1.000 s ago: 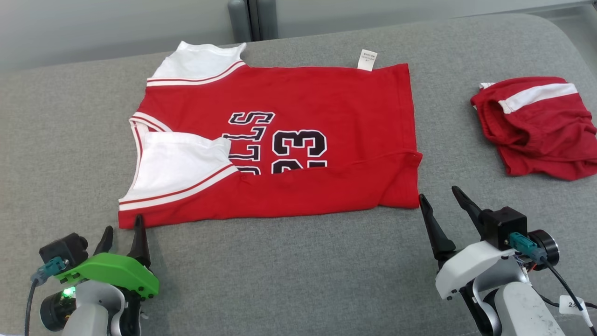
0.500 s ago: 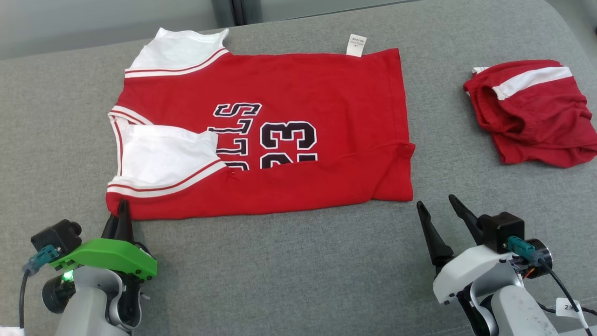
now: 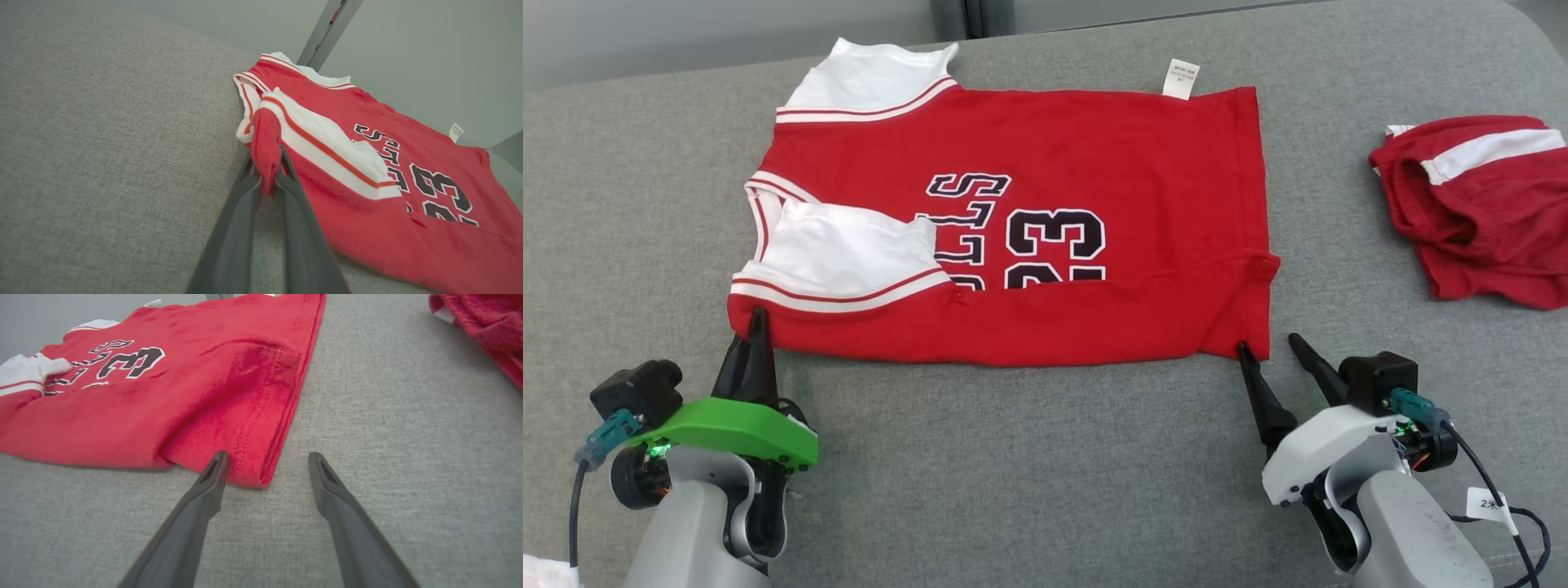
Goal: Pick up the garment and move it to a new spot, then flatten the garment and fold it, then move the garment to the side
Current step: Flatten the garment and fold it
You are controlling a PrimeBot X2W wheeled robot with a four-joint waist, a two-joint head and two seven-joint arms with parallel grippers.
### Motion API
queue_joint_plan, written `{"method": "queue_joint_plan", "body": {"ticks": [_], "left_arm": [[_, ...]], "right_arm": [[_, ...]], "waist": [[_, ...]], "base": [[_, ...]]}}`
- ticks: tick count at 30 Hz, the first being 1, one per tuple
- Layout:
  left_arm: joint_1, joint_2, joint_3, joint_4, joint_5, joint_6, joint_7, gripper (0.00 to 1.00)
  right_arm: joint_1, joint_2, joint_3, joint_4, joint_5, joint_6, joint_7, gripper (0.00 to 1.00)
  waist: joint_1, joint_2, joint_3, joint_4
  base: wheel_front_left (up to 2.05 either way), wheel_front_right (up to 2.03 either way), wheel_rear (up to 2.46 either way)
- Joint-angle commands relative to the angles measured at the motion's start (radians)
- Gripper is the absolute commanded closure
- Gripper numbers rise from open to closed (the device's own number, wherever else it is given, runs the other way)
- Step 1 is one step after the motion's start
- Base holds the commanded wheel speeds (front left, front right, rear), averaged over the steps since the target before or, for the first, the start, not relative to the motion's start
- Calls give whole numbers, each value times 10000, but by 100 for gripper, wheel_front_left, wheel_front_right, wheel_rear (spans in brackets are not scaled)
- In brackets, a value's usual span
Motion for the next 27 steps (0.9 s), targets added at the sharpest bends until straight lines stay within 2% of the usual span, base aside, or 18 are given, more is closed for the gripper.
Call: {"method": "queue_joint_plan", "body": {"ticks": [1,2,3,4,7,8,12,18,23,27], "left_arm": [[111,41,-27,-92,-45,-42,-80,100],[119,44,-42,-126,-51,-42,-76,100],[137,57,-65,-164,-58,-42,-80,100],[154,72,-74,-192,-65,-41,-91,100],[188,125,-96,-289,-96,-42,-112,100],[197,139,-97,-326,-96,-42,-140,100],[314,172,-118,-372,-114,-43,-196,100],[512,174,-208,-512,-132,-44,-295,100],[938,164,-263,-852,-142,24,-304,100],[1667,88,-348,-1397,-186,158,-178,100]], "right_arm": [[-183,-36,54,274,60,-17,-93,0],[-264,-36,99,440,92,-17,-117,14],[-348,-33,190,658,164,-17,-146,49],[-410,-33,270,821,227,-17,-172,56],[-646,-25,593,1270,429,-15,-250,91],[-710,-25,671,1382,470,-14,-288,98],[-1021,-25,851,1737,636,-12,-458,100],[-1296,-37,393,1900,275,-12,-656,100],[-1089,-38,-237,1569,-339,-12,-611,100],[-547,-43,-783,950,-884,-14,-48,100]], "waist": [[0,0,20,66],[0,0,23,81],[0,0,25,93],[0,0,25,97],[0,0,1,87],[0,0,-13,80],[0,0,-144,63],[0,0,-627,85],[0,0,-1168,146],[0,0,-1586,223]], "base": [[0,0,0],[0,0,0],[0,0,0],[0,0,0],[0,0,0],[0,0,0],[0,0,0],[0,0,0],[0,0,0],[0,0,0]]}}
